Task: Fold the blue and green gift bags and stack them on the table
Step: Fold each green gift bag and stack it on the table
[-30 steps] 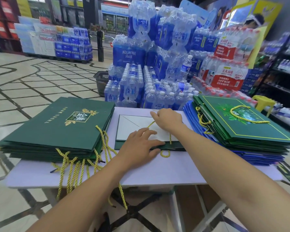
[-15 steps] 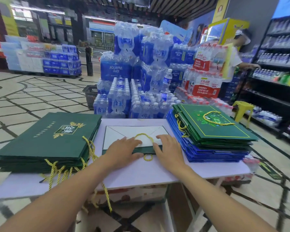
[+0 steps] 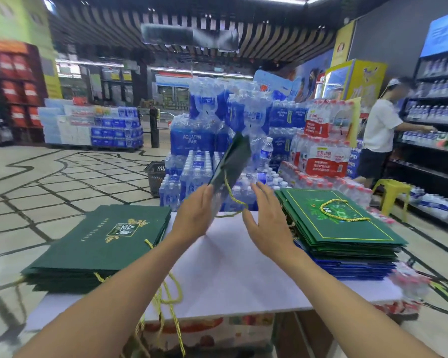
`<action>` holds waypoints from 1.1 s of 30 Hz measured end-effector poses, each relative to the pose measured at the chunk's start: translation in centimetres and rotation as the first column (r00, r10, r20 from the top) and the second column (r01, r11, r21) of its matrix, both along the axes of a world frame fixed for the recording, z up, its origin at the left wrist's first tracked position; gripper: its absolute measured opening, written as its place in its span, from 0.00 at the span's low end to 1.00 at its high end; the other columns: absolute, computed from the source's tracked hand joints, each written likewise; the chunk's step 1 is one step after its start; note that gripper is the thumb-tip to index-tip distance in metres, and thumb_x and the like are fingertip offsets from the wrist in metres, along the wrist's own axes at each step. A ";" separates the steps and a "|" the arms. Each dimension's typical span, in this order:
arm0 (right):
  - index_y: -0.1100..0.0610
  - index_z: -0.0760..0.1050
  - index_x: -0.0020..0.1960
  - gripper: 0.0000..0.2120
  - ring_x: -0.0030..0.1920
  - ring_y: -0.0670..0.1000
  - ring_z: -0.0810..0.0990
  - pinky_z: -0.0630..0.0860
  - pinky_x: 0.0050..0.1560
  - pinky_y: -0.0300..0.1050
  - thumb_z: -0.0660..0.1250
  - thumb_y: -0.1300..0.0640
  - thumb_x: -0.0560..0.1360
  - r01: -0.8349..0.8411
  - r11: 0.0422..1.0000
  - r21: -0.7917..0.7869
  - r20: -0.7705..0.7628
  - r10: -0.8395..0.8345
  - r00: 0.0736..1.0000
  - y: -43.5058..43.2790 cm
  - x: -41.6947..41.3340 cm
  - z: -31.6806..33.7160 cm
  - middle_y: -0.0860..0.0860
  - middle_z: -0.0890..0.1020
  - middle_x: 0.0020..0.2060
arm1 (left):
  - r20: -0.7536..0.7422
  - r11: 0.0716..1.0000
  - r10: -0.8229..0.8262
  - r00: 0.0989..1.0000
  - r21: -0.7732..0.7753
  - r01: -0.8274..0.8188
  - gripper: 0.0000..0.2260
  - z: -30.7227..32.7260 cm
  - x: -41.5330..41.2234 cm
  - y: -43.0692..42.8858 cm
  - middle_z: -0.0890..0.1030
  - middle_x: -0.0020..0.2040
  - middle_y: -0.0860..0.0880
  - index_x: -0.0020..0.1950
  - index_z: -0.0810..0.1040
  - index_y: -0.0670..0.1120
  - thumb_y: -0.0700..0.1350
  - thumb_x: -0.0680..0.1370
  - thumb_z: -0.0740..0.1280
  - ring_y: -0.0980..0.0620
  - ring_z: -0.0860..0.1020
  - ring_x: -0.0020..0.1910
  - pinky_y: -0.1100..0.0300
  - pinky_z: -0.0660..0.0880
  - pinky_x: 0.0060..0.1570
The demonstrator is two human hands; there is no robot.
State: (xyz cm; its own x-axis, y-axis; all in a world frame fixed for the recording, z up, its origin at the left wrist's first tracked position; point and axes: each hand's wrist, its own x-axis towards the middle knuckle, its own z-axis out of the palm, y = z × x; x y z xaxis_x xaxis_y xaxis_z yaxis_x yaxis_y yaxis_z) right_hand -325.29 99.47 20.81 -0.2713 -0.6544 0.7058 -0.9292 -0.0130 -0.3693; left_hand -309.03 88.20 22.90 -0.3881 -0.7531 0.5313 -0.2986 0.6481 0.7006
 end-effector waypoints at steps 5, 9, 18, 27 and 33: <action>0.52 0.61 0.81 0.27 0.80 0.48 0.57 0.54 0.79 0.45 0.59 0.45 0.84 -0.035 0.991 0.128 0.045 0.030 0.999 -0.4 0.6 0.1 0.48 0.62 0.80 | -0.417 0.811 0.124 0.900 0.565 0.151 0.15 1.2 -0.3 0.2 0.82 0.46 0.41 0.44 0.78 0.45 0.50 0.82 0.57 0.43 0.78 0.45 0.49 0.78 0.50; 0.49 0.61 0.81 0.27 0.80 0.49 0.57 0.55 0.80 0.50 0.56 0.41 0.84 -0.060 0.951 0.302 0.068 0.041 0.997 0.4 0.9 -2.8 0.48 0.62 0.80 | -0.495 0.619 0.138 0.858 0.719 0.315 0.15 -3.9 -0.4 0.9 0.86 0.52 0.40 0.56 0.82 0.44 0.48 0.83 0.57 0.40 0.85 0.49 0.38 0.83 0.52; 0.46 0.64 0.79 0.29 0.77 0.52 0.62 0.62 0.75 0.54 0.50 0.34 0.83 0.084 0.786 0.612 -0.043 -0.073 0.996 2.3 0.7 -8.8 0.47 0.65 0.78 | 0.018 0.682 -0.036 0.999 0.732 0.011 0.12 -9.4 0.1 0.1 0.84 0.53 0.37 0.57 0.78 0.42 0.44 0.76 0.63 0.37 0.84 0.52 0.38 0.82 0.53; 0.37 0.47 0.82 0.40 0.82 0.51 0.46 0.45 0.81 0.59 0.43 0.22 0.75 0.080 0.672 0.736 -0.100 -0.009 0.995 2.0 -0.2 -8.2 0.46 0.49 0.83 | 0.853 0.969 0.135 0.503 -0.008 -0.247 0.05 -2.9 3.0 0.9 0.79 0.40 0.52 0.41 0.72 0.49 0.43 0.77 0.60 0.48 0.80 0.39 0.58 0.76 0.48; 0.36 0.45 0.82 0.42 0.83 0.51 0.43 0.42 0.81 0.60 0.40 0.19 0.72 0.109 0.624 0.774 -0.133 -0.009 0.991 1.5 -0.1 -9.0 0.44 0.48 0.83 | 0.645 0.926 0.377 0.665 -0.246 -0.286 0.07 -3.7 1.3 -0.4 0.75 0.41 0.49 0.45 0.74 0.48 0.38 0.75 0.60 0.43 0.75 0.43 0.55 0.70 0.41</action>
State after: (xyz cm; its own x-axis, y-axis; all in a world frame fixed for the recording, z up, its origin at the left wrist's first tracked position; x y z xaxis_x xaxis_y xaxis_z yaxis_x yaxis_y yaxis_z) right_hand -325.36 101.01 11.79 -0.2866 -0.9575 -0.0332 -0.9505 0.2885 -0.1155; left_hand -307.75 87.80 19.17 -0.4089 -0.8547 0.3198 -0.8672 0.4730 0.1553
